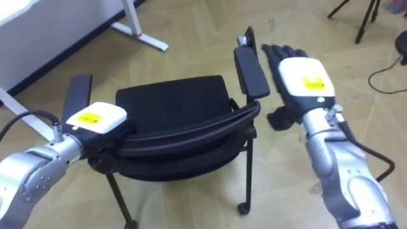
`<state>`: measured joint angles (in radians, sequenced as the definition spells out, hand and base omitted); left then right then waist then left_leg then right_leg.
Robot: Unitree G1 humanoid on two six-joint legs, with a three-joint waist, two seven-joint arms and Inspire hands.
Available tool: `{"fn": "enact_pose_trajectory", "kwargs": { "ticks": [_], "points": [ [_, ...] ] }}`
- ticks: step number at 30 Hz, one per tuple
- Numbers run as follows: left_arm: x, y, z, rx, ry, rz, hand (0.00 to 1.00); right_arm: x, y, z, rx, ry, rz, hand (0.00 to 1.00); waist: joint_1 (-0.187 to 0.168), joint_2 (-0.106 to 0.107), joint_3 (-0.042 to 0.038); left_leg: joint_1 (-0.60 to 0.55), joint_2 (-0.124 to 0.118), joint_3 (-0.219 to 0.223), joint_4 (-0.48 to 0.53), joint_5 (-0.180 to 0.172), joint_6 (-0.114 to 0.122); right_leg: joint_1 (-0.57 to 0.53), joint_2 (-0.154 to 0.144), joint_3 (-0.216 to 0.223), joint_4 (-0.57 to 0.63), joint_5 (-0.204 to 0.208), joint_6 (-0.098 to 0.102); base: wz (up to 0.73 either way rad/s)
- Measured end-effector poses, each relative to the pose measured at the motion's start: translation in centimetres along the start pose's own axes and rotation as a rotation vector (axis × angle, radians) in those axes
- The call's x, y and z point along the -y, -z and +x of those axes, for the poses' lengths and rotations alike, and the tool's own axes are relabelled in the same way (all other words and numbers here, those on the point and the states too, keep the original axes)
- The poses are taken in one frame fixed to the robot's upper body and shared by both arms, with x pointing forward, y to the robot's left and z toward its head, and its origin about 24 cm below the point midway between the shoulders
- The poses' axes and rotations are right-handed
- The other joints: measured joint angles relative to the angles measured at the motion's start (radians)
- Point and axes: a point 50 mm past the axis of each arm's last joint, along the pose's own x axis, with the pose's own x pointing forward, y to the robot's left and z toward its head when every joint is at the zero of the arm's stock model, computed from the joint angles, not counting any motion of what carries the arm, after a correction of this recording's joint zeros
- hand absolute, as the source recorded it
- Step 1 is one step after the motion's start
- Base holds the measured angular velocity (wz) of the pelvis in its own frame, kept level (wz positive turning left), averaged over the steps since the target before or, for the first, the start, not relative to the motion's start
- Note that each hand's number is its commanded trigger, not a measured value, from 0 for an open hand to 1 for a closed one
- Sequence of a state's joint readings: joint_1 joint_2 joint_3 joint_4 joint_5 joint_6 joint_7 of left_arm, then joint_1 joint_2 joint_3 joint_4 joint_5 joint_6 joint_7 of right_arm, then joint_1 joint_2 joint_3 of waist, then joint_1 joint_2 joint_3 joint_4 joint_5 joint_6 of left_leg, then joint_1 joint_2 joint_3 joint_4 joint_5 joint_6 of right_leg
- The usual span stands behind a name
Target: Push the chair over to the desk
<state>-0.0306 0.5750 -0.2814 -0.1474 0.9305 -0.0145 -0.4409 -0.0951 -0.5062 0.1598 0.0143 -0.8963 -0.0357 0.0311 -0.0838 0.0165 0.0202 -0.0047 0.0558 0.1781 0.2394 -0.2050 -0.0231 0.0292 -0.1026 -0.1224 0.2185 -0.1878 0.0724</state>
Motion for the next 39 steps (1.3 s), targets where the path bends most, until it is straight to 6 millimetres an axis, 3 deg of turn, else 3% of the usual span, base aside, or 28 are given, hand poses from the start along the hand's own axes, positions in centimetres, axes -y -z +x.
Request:
{"fn": "enact_pose_trajectory", "kwargs": {
  "ticks": [7,9,19,29,35,36,37,38,39],
  "points": [
    [-0.1,0.2,-0.1,0.036,-0.017,0.001,1.00,-0.5,-2.3,-0.3,0.155,-0.078,-0.063,0.00,0.010,-0.027,0.0079,0.010,-0.001,0.001,-0.005,0.000,0.000,0.009,0.000,-0.001,0.000,0.000,0.000,0.00],
    [-0.1,0.1,0.0,0.047,-0.023,0.008,1.00,-0.9,-2.7,-0.4,0.172,-0.099,-0.066,0.00,0.014,-0.030,0.0069,0.010,-0.001,0.000,-0.005,0.000,0.000,0.009,0.000,-0.004,0.000,0.000,0.000,0.00],
    [-0.3,-0.4,0.4,0.077,-0.038,0.028,1.00,-1.8,-3.4,-0.7,0.215,-0.193,-0.082,0.00,0.039,-0.029,0.0054,-0.001,-0.001,-0.015,0.000,0.000,0.000,0.007,0.000,-0.019,0.000,0.000,0.000,0.04],
    [-0.1,-0.9,0.7,0.099,-0.038,0.036,1.00,-2.8,-4.9,-1.1,0.283,-0.279,-0.095,0.00,0.050,-0.020,-0.0017,-0.001,-0.001,-0.027,0.000,0.000,0.000,0.012,0.000,-0.027,0.000,0.000,0.000,0.02],
    [0.0,-0.9,0.9,0.110,-0.047,0.038,1.00,-3.4,-4.4,-1.1,0.266,-0.319,-0.059,0.02,0.054,-0.020,-0.0017,-0.002,-0.001,-0.037,-0.001,0.000,0.000,0.016,0.000,-0.044,0.000,0.000,0.000,0.06],
    [0.0,-0.9,1.0,0.111,-0.048,0.036,1.00,-3.6,-4.3,-1.1,0.258,-0.325,-0.058,0.06,0.055,-0.020,-0.0017,0.000,-0.001,-0.037,-0.001,0.000,0.000,0.019,0.000,-0.044,0.000,0.000,0.000,0.00],
    [0.2,-1.0,1.0,0.115,-0.047,0.032,1.00,-3.8,-4.1,-1.1,0.253,-0.321,-0.047,0.46,0.056,-0.020,-0.0017,0.007,-0.001,-0.038,-0.002,0.000,0.000,0.024,0.000,-0.044,-0.001,0.000,0.000,0.00],
    [0.3,-1.0,1.0,0.115,-0.047,0.032,1.00,-4.0,-4.0,-1.1,0.247,-0.311,-0.027,0.68,0.054,-0.020,-0.0017,0.011,-0.002,-0.040,-0.003,0.000,0.000,0.031,0.000,-0.047,-0.003,0.000,0.000,0.00],
    [0.4,-1.0,1.1,0.115,-0.047,0.031,1.00,-4.2,-3.9,-1.1,0.244,-0.304,-0.020,1.00,0.052,-0.020,-0.0017,0.013,-0.003,-0.042,-0.003,0.000,0.000,0.036,0.000,-0.049,-0.006,0.000,0.000,0.07]
  ]
}}
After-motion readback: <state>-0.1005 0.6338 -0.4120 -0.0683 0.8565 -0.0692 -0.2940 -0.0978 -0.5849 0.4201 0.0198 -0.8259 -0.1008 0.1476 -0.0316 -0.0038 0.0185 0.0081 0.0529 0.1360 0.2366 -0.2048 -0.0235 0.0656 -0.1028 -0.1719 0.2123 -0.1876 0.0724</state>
